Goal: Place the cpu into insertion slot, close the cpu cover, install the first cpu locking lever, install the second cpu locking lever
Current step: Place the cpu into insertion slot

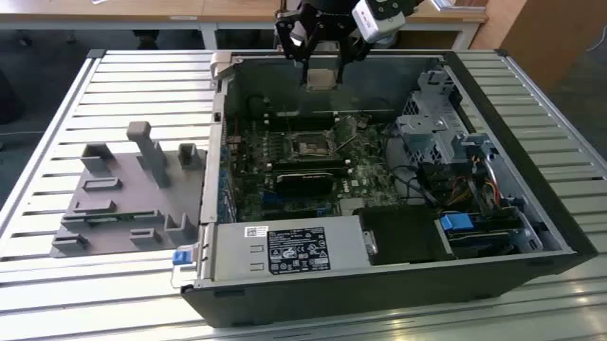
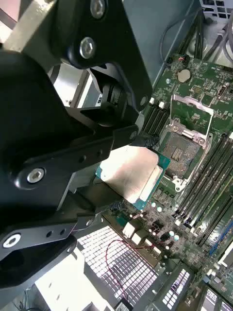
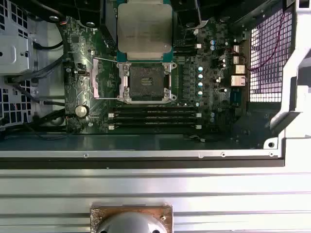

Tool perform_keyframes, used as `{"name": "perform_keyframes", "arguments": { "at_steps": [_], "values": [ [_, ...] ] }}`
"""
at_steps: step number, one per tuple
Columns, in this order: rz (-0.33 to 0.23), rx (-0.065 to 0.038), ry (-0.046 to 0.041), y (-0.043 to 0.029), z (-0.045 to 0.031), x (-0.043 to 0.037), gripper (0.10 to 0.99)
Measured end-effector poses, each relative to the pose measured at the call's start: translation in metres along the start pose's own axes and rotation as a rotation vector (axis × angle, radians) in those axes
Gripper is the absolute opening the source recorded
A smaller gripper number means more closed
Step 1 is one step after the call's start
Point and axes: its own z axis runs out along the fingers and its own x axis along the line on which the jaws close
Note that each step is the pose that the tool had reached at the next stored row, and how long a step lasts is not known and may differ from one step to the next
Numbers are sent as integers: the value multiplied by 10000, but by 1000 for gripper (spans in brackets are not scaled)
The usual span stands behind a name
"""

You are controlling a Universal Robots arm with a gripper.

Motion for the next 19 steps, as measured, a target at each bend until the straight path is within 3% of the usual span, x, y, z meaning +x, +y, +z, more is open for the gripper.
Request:
{"name": "perform_keyframes", "arguments": {
  "at_steps": [19],
  "values": [
    [148, -3, -14, 0, 0, 0, 541]
  ]
}}
